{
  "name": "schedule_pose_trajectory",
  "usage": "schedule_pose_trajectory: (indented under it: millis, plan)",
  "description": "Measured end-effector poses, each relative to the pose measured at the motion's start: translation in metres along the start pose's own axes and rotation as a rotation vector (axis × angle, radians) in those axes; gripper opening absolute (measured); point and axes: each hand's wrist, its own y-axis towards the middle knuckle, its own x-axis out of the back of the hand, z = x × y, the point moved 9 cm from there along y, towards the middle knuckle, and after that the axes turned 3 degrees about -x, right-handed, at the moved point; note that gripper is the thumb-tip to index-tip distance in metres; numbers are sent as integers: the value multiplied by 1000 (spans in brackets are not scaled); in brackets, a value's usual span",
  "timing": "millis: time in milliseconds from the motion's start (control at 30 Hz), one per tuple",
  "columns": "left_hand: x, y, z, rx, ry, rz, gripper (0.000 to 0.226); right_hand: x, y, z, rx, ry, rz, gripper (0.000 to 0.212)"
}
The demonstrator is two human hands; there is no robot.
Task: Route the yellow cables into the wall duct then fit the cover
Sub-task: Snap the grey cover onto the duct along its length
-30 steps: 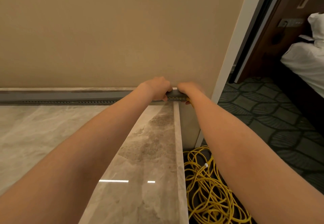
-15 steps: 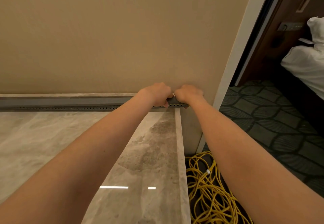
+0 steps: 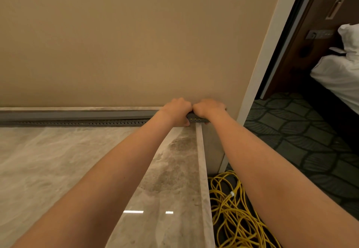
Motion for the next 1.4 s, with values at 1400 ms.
schedule_pose_trajectory:
  millis: [1400]
  plan:
    - [-4, 19, 16, -39, -266, 118, 35, -9, 7, 0, 24, 181, 72, 48]
